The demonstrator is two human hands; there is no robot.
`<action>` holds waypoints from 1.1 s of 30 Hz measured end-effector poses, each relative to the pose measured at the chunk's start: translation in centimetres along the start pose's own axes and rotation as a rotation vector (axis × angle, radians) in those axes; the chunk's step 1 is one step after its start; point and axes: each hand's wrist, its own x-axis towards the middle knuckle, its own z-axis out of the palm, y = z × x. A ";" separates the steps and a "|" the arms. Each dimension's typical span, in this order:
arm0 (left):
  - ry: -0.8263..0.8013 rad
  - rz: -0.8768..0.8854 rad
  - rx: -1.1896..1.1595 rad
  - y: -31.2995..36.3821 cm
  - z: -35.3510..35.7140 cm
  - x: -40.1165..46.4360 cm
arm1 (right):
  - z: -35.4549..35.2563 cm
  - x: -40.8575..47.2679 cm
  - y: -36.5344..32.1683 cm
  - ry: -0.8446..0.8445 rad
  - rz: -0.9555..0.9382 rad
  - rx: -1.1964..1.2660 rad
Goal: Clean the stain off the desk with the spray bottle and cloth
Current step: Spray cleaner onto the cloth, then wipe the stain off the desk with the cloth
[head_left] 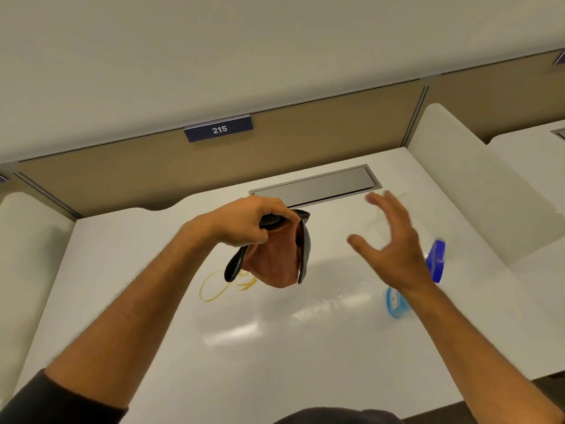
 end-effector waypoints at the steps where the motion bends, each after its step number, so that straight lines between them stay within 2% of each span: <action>1: -0.002 0.011 0.002 -0.1 0.2 0.0 | 1.5 0.9 -1.0 -0.135 0.025 0.009; 4: -0.001 0.048 -0.003 -1.0 0.9 -0.1 | 6.6 2.5 -2.3 -0.462 0.037 -0.033; 7: 0.009 0.074 -0.041 -2.5 1.6 0.3 | 10.6 3.5 -2.2 -0.601 0.040 -0.085; 10: 0.019 0.072 -0.039 -4.6 2.0 1.1 | 12.8 4.9 -1.2 -0.580 0.087 -0.192; 13: 0.096 0.065 -0.074 -6.3 2.2 2.3 | 13.7 6.7 0.1 -0.525 0.104 -0.311; 15: 0.187 0.083 -0.087 -7.2 2.0 3.5 | 13.9 8.0 0.9 -0.419 0.029 -0.325; 18: 0.288 0.115 -0.099 -8.7 2.1 5.2 | 14.2 9.3 2.7 -0.269 -0.202 -0.362; 21: 0.269 0.098 -0.064 -10.7 3.6 6.7 | 15.3 9.0 5.4 -0.305 -0.323 -0.435; 26: -0.032 0.011 -0.062 -15.0 11.4 7.8 | 18.5 4.2 10.8 -0.573 -0.199 -0.483; 29: -0.141 -0.065 -0.104 -18.3 16.4 6.7 | 20.0 1.1 13.5 -0.912 -0.045 -0.566; 31: -0.098 -0.152 -0.153 -20.6 18.5 5.1 | 20.5 0.4 14.1 -1.003 0.070 -0.573; 33: 0.065 -0.289 -0.234 -23.2 19.7 2.6 | 20.9 0.9 13.8 -0.869 0.220 -0.478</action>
